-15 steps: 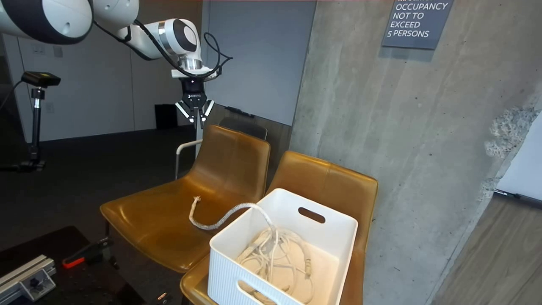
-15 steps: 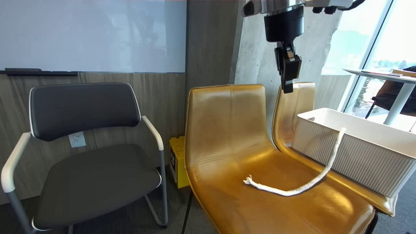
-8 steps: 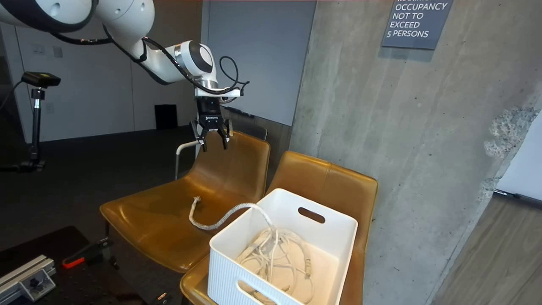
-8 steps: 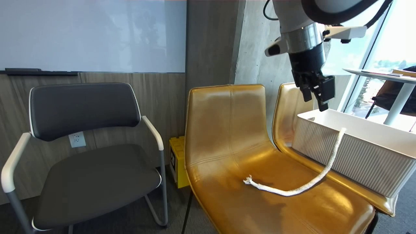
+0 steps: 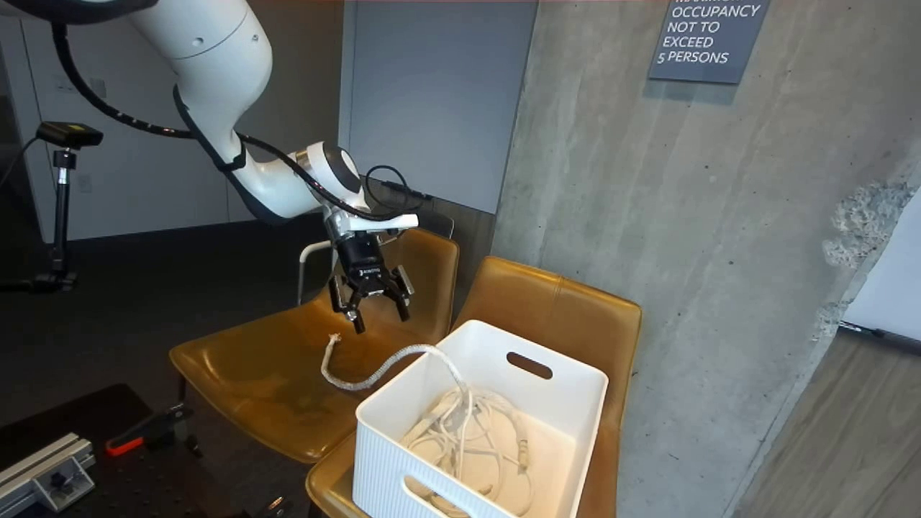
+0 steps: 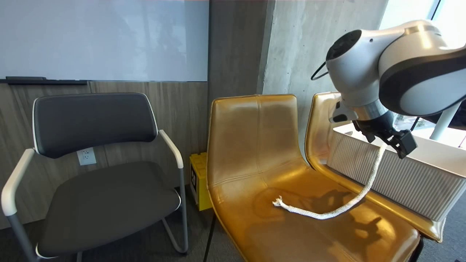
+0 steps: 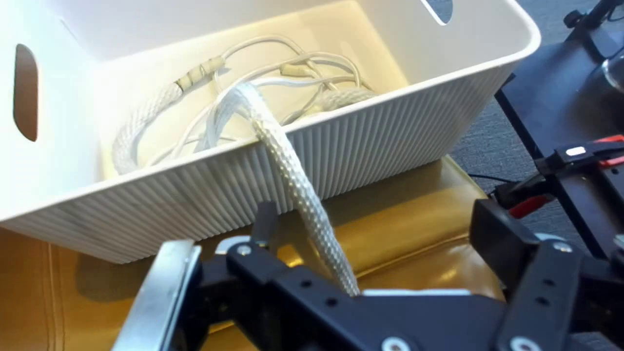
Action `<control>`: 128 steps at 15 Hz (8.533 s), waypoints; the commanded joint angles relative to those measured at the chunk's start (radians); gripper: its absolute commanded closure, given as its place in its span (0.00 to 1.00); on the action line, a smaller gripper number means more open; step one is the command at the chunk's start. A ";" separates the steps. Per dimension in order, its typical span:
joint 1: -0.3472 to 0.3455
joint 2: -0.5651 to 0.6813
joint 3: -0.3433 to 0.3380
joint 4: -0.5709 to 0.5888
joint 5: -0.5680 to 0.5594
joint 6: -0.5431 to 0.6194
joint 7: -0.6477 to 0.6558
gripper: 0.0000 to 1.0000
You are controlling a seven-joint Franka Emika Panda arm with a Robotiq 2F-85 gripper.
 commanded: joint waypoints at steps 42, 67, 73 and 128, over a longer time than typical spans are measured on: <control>-0.002 0.014 0.087 0.019 -0.070 0.058 0.112 0.97; 0.105 0.116 0.135 0.336 0.293 -0.084 0.128 0.63; 0.097 0.058 0.119 0.318 0.330 -0.068 0.114 0.20; -0.423 0.398 -0.132 0.511 0.566 0.348 -0.001 0.00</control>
